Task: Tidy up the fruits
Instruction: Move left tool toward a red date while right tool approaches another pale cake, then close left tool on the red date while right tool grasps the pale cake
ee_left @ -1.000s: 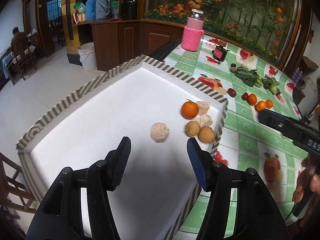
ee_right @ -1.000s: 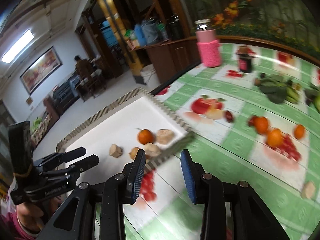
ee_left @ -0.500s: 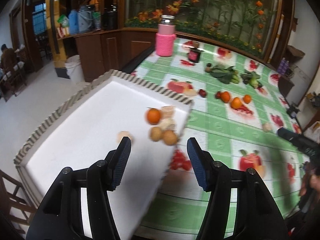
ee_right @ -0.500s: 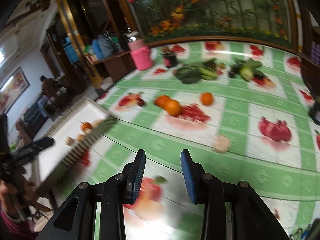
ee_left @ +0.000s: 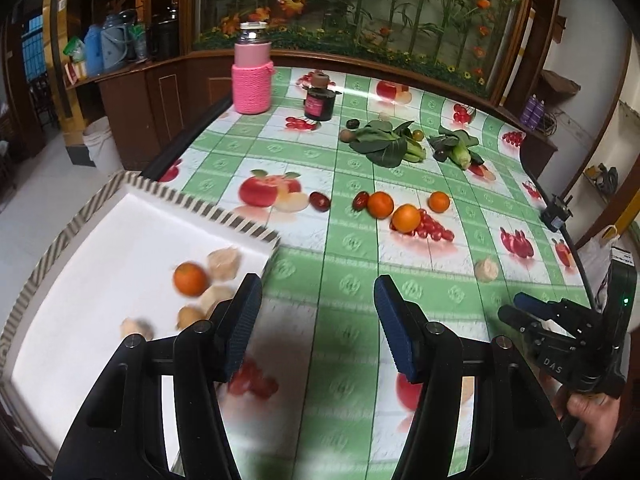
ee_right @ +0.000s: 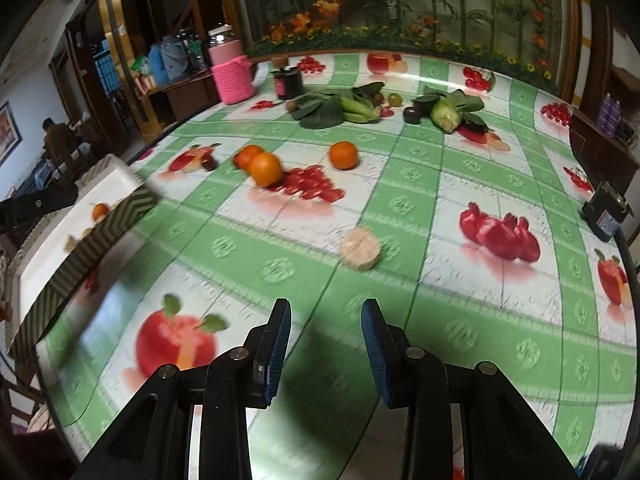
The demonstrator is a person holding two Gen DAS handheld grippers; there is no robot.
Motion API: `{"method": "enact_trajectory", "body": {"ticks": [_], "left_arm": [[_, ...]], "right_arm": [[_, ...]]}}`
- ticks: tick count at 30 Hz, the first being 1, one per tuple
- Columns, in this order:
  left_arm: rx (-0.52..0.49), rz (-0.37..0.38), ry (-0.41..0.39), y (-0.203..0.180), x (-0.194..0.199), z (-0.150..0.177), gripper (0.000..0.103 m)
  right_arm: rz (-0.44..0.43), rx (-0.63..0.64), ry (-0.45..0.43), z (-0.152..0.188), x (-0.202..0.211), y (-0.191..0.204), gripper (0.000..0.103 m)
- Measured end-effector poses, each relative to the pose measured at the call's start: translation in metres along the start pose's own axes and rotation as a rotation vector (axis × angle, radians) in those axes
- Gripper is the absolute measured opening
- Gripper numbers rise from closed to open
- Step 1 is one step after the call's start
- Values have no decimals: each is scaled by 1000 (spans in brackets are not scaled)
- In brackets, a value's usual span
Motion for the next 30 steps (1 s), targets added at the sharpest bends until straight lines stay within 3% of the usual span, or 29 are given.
{"method": "enact_trajectory", "body": {"ticks": [7,10,17,22,27,29,30], "left_arm": [[-3,-16,67,-4,-39,-28,59],[9,-36,101,-1,-61,-46,59],[97,-13,187,4,-112,-72,59],[98,-47,223,3,-139,-78,59],[118,-36,240,3,-155,-80,59],[128,-32,249,4,-161,-79,50],[131,-25,255,4,-164,-79,37]], "right_arm": [[-15,-10,58,-23,-40,-12,38],[-79,-15,22,-28,-43,-12,34],[-81,22,-16,-31,-45,-8,34],[-151,-47,-29,-35,-44,-18,33],[-165,-42,-25,-35,-43,-15,32],[-173,-42,-23,-36,-44,-14,28],[-173,-39,-23,-36,-44,-12,28]]}}
Point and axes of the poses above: each gripper's, at about its wrist camera, not at the fingertips, and x roughly against the way its jaws point, y to its left, z to its underside, the point moved 7 cm from there along -x, roughly the way its jaws point, and after that the axes turned 5 degrees about y, right-handed, at the moved point
